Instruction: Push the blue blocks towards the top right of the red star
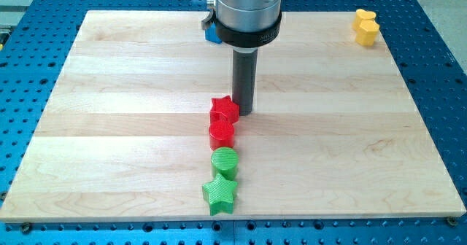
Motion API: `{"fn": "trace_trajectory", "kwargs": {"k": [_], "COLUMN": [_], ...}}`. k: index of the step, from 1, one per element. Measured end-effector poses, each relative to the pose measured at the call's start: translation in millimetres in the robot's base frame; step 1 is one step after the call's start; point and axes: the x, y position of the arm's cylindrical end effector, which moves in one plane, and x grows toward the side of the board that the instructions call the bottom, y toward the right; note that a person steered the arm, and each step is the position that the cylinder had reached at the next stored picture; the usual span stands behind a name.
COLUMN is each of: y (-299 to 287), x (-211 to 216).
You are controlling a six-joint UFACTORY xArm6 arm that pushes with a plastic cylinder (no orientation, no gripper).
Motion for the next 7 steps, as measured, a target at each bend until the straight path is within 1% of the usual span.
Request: {"fn": "trace_trajectory", "kwargs": {"k": [1,3,4,5,6,7], "y": [0.0,6.6,28.7,56.3,57.9,69.2], "x": [-1.0,-92.4,-104.8,-134.1,-146.6,-187.4]}}
